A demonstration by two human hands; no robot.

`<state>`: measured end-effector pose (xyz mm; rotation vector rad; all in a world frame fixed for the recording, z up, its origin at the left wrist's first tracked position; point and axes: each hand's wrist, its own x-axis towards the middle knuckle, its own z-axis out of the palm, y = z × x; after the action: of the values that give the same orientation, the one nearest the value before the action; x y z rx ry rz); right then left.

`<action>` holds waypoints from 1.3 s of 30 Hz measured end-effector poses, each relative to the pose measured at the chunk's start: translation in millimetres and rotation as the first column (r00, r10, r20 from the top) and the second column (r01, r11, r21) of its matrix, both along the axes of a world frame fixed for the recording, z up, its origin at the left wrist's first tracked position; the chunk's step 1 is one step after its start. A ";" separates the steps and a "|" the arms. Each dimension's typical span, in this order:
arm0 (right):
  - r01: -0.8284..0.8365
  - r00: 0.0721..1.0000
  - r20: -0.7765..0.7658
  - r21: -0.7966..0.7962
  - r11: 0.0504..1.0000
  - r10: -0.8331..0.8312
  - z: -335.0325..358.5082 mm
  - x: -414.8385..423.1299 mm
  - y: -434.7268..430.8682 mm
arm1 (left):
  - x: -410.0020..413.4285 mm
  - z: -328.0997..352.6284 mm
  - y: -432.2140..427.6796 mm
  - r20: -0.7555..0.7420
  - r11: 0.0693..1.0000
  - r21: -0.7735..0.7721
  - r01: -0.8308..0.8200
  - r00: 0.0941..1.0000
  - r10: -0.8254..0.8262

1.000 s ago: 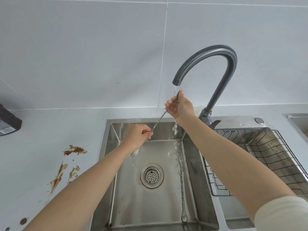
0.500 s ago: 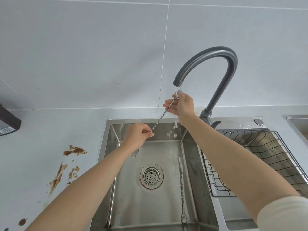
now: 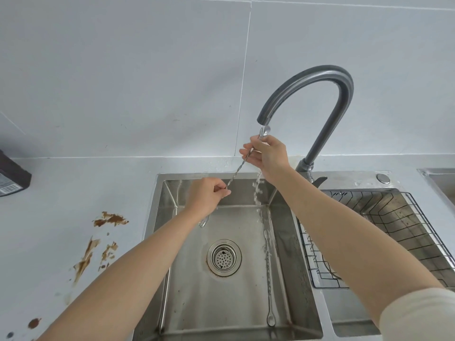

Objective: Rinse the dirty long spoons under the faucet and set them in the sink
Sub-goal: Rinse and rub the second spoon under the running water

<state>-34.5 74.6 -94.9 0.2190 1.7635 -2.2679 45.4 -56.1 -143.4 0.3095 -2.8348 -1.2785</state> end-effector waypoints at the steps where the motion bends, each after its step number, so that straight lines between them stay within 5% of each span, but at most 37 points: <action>1: -0.011 1.000 0.014 0.053 0.999 0.011 -0.1 0.3 -1.3 | -1.1 1.1 2.1 -0.012 1.000 0.006 -0.003 1.000 0.003; 27: -0.084 0.995 -0.038 0.212 0.974 0.094 0.7 -4.9 19.1 | -51.2 7.9 48.5 0.015 0.910 0.414 -0.042 0.999 0.039; 39: 0.037 0.993 -0.117 0.169 0.985 -0.017 20.1 -25.0 23.9 | -77.5 27.2 56.5 -0.014 0.833 0.554 0.015 1.000 -0.009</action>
<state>-59.6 98.6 -74.8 0.1470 2.0281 -2.1883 -32.0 0.3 -116.3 0.2837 -2.3858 -2.0805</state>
